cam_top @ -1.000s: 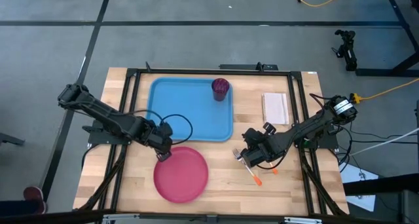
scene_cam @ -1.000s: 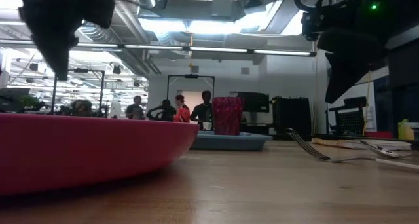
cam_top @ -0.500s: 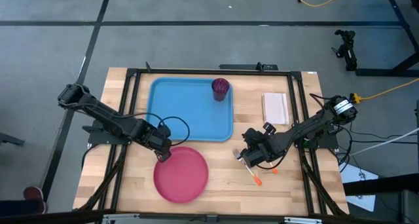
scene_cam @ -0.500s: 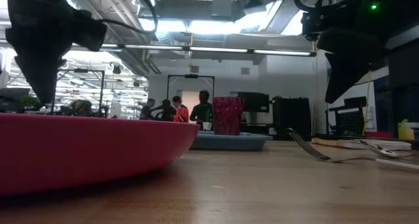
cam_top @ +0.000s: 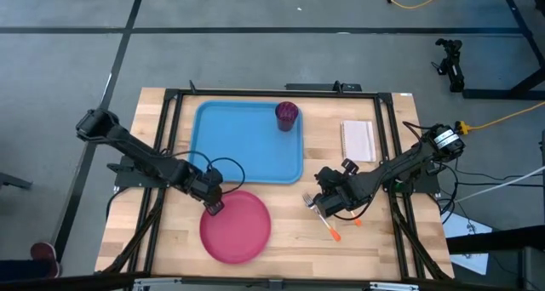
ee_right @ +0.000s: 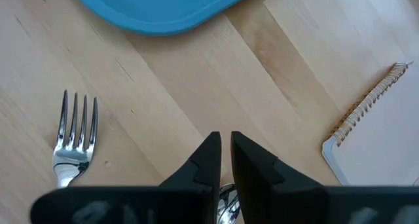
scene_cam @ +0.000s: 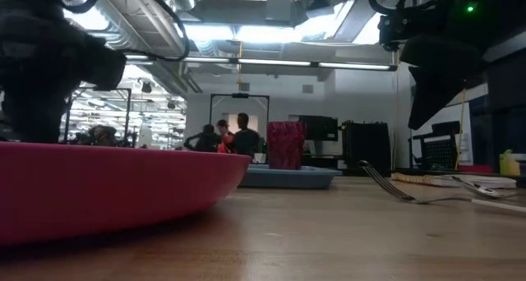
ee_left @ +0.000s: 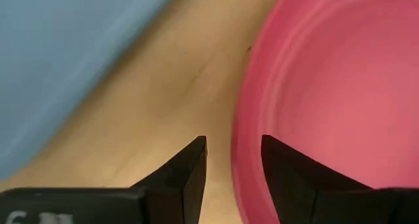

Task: Pick and place plate/cup/fork/spoon on tray
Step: Put the pink plate on the blue serving tray to the bottom left of the red cup

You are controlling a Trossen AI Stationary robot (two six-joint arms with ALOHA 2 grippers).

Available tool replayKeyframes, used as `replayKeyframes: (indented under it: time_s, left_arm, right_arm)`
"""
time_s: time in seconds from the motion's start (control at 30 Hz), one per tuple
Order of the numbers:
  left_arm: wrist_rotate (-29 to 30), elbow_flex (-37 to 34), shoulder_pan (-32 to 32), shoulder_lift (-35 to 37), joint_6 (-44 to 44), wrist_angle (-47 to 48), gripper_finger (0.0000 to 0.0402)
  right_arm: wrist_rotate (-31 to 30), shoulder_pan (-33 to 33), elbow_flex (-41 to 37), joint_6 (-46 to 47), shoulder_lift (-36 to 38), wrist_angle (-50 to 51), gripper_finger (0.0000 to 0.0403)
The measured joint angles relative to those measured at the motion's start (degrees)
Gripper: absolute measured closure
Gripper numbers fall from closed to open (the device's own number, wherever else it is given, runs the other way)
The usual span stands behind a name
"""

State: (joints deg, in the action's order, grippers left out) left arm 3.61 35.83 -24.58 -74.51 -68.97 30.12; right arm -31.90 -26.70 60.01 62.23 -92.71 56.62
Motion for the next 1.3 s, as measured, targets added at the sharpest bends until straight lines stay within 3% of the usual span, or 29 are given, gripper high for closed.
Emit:
replayKeyframes:
  time_s: [0.4, 0.53, 0.67, 0.73, 0.93, 1.1, 1.3]
  left_arm:
    - [0.81, -0.6, -0.65, -6.68, 0.04, -1.81, 0.0275]
    - [1.09, -0.2, -0.54, -6.55, 0.08, -2.43, 0.0318]
    - [1.34, 1.4, -0.52, -6.27, 0.25, -3.45, 0.0385]
    - [1.73, 2.11, -0.54, -6.37, 0.68, -4.14, 0.0392]
    - [2.71, 6.67, -0.41, -6.42, 9.79, -8.3, 0.0397]
    - [7.23, 13.42, 0.81, -6.17, 20.36, -7.62, 0.0398]
    - [15.34, 22.56, 4.06, -2.61, 28.27, 7.04, 0.0399]
  right_arm:
    - [0.5, 0.0, 0.0, -2.28, 0.0, -0.07, 0.0361]
    - [0.5, 0.02, 0.0, -2.55, 0.0, -0.07, 0.0361]
    - [0.5, 0.01, 0.0, -2.55, 0.0, -0.09, 0.0361]
    - [0.5, 0.02, 0.0, -2.55, 0.0, -0.12, 0.0361]
    - [0.52, 0.0, 0.0, -2.55, 0.0, -0.25, 0.0361]
    - [0.52, 0.02, 0.0, -2.53, 0.0, -0.82, 0.0361]
    - [1.73, 0.0, 0.0, -2.44, 0.0, -1.63, 0.0361]
